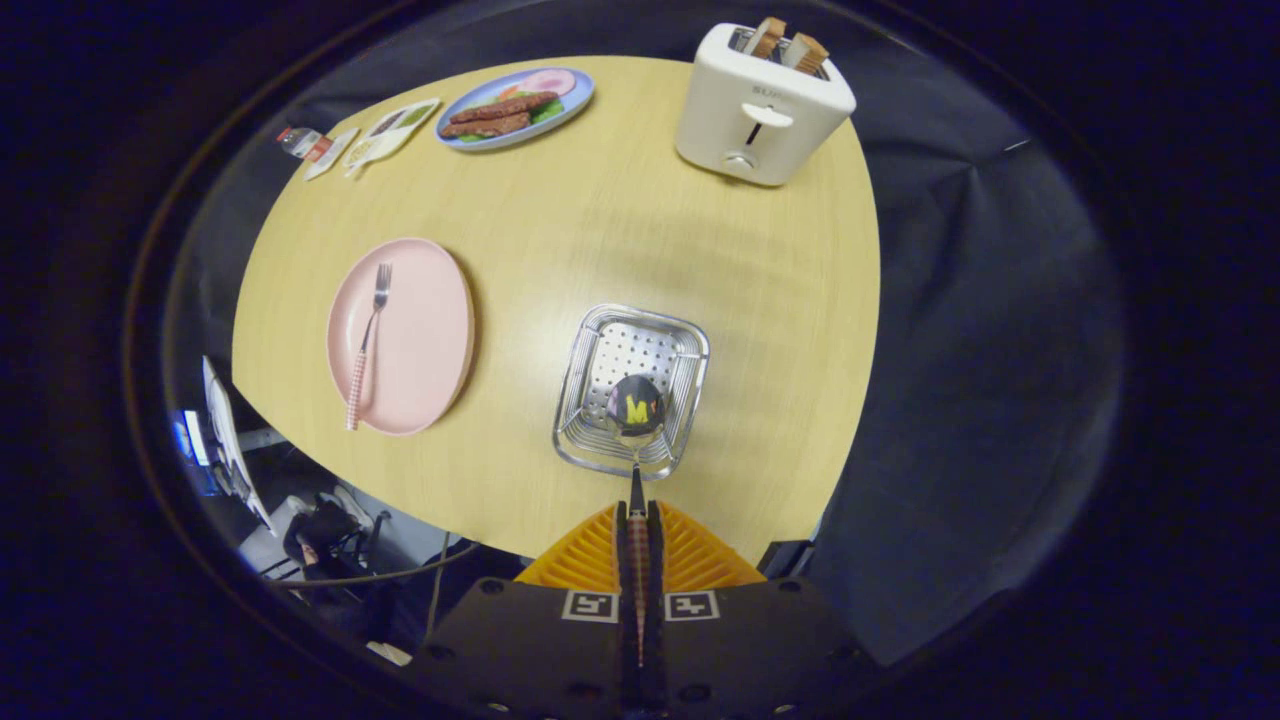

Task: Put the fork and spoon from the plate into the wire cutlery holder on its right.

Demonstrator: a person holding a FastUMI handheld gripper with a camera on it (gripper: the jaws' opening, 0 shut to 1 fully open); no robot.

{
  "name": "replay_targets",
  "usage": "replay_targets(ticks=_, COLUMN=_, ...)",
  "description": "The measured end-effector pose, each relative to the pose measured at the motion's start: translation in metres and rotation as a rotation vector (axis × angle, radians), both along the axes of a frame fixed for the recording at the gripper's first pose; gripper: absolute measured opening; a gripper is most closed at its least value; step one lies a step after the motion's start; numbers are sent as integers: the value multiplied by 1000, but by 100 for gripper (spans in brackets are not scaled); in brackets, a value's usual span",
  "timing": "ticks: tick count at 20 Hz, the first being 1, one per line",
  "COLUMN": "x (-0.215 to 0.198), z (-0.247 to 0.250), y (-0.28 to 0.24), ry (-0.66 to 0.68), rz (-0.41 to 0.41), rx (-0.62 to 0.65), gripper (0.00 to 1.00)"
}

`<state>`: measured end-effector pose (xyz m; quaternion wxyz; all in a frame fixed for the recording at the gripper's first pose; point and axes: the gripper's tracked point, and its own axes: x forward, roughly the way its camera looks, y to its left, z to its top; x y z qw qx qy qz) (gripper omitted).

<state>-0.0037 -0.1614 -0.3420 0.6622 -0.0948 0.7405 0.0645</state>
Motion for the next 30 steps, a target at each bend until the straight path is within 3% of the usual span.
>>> replay_targets(ticks=4, x=11, z=-12, y=9, ry=76, rz=27, rx=-2, gripper=2)
replay_targets(ticks=7, x=16, z=-23, y=15, ry=122, rz=1, rx=-6, gripper=2)
replay_targets(ticks=11, x=35, z=-29, y=11, ry=56, rz=25, rx=-36, gripper=2)
replay_targets(ticks=18, x=32, z=-35, y=18, ry=19, rz=-6, rx=-1, gripper=8)
replay_targets(ticks=24, x=41, z=-24, y=19, ry=-121, rz=-25, rx=24, gripper=13)
replay_targets(ticks=25, x=40, z=-22, y=18, ry=-144, rz=-26, rx=24, gripper=22)
replay_targets(ticks=28, x=41, z=-8, y=21, ry=-235, rz=-21, rx=39, gripper=33)
replay_targets(ticks=30, x=44, z=2, y=27, ry=-312, rz=-21, rx=49, gripper=47)
